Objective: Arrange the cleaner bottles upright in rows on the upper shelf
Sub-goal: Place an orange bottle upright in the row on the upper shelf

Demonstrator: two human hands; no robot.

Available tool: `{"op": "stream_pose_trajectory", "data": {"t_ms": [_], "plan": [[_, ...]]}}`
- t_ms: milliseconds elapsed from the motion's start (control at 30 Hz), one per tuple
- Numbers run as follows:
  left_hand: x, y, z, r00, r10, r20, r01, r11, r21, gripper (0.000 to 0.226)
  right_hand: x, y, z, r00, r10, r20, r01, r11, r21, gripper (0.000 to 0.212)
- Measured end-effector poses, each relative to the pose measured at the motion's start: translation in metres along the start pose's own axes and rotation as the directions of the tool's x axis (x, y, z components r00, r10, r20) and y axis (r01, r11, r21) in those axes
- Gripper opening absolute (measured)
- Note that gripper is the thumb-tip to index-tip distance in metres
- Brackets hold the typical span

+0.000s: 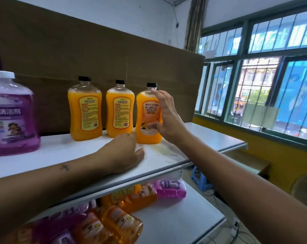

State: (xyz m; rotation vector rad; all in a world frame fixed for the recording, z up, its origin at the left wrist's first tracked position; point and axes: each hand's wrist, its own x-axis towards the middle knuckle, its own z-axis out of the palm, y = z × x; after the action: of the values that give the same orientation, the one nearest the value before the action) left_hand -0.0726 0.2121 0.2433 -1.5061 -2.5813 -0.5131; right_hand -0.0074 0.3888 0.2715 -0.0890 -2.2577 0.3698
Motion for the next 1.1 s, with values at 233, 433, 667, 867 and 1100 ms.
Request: {"op": "stream_pose_trajectory", "data": {"t_ms": [233,433,667,867,1100], "plan": [[-0.005,0.003,-0.009,0.997,0.003,0.076,-0.007,0.999,0.049,0.043,0.029,0.023,0.02,1.0,0.015,-0.003,-0.015,1.0,-0.022,0.098],[-0.012,0.009,-0.013,0.996,-0.04,0.076,0.037,0.998,0.045,0.033,0.027,0.023,0.021,0.999,0.037,-0.014,-0.037,0.999,0.003,0.1],[-0.062,0.03,-0.018,0.986,-0.105,-0.126,0.101,0.994,-0.038,0.037,0.001,-0.009,-0.013,0.986,0.131,0.1,-0.14,0.987,0.08,0.089],[-0.147,0.062,-0.001,0.767,-0.005,-0.642,-0.169,0.963,-0.209,0.025,-0.097,-0.051,-0.041,0.998,0.021,-0.058,0.008,0.889,0.457,0.063],[-0.233,0.01,0.057,0.773,-0.203,-0.601,0.006,0.95,-0.314,0.023,-0.203,-0.105,0.002,0.992,-0.093,0.087,-0.013,0.607,0.795,0.051]]}}
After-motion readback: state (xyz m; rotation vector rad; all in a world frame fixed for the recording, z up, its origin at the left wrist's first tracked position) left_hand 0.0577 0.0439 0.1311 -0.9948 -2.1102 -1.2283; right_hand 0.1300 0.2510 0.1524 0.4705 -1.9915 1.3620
